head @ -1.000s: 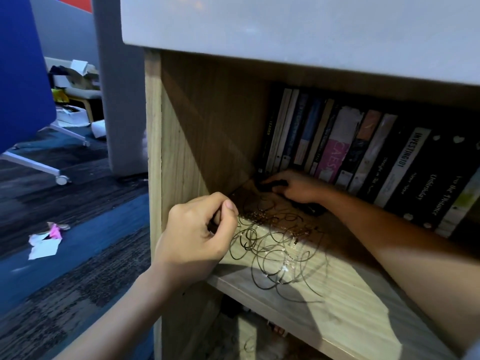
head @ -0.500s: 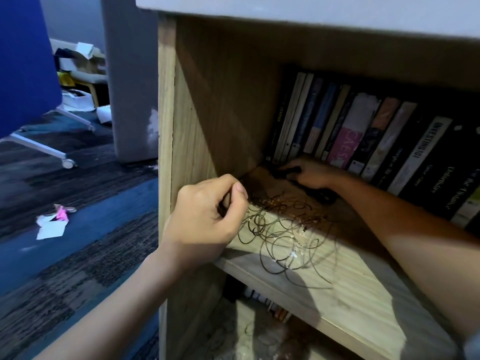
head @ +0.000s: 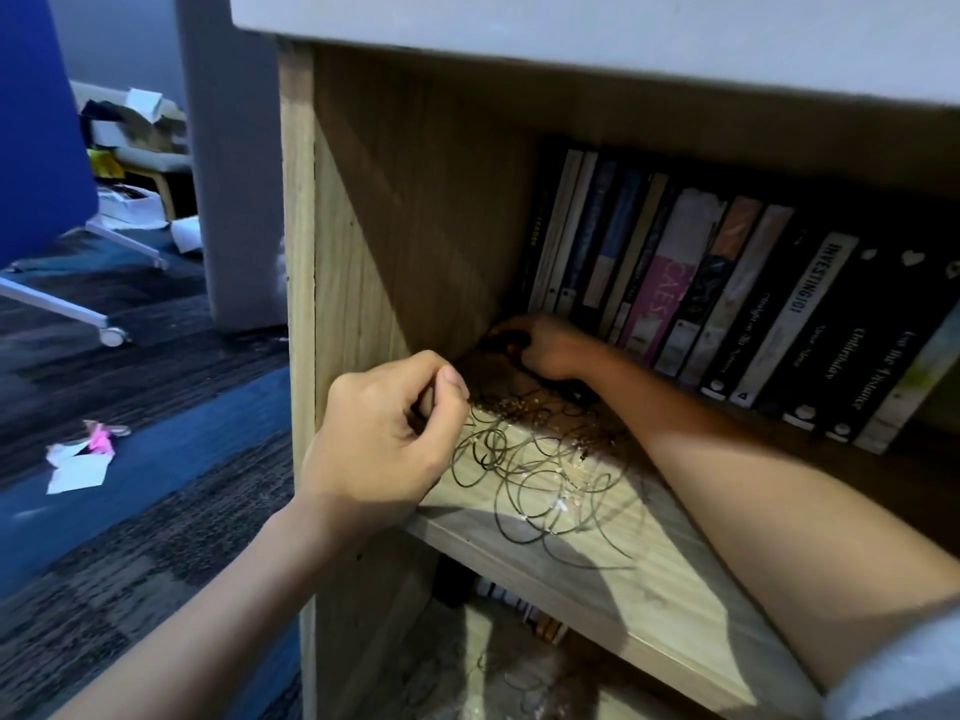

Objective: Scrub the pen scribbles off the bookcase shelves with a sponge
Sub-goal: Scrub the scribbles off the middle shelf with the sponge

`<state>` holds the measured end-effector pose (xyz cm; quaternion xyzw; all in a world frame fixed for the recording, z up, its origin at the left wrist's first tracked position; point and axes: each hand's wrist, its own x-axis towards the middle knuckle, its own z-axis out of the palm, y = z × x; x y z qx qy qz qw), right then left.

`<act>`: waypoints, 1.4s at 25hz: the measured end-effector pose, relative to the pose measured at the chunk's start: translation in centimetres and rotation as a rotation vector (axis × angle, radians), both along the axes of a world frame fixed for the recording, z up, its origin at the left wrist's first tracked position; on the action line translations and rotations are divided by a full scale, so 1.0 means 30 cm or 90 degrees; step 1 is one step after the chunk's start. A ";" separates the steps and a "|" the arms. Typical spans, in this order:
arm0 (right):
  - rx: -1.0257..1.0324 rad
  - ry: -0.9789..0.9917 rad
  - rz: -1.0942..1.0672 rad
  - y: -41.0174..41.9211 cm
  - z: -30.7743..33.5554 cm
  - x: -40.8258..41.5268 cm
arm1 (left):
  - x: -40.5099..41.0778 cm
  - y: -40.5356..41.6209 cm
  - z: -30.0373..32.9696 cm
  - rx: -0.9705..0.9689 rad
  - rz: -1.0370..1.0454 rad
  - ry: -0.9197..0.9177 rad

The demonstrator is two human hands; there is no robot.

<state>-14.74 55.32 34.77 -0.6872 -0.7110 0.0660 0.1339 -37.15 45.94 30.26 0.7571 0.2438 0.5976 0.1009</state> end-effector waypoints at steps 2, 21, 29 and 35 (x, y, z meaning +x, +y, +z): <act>0.005 -0.065 -0.015 0.002 0.009 -0.055 | 0.003 0.001 -0.001 0.004 0.001 0.003; 0.126 0.111 -0.164 -0.295 -0.066 0.354 | -0.001 0.011 -0.006 -0.010 -0.013 0.008; 0.022 0.204 0.058 -0.301 -0.050 0.161 | 0.002 0.010 -0.007 -0.004 -0.020 0.025; 0.314 0.062 -0.099 -0.216 -0.047 0.324 | -0.001 0.020 -0.007 0.033 -0.017 0.006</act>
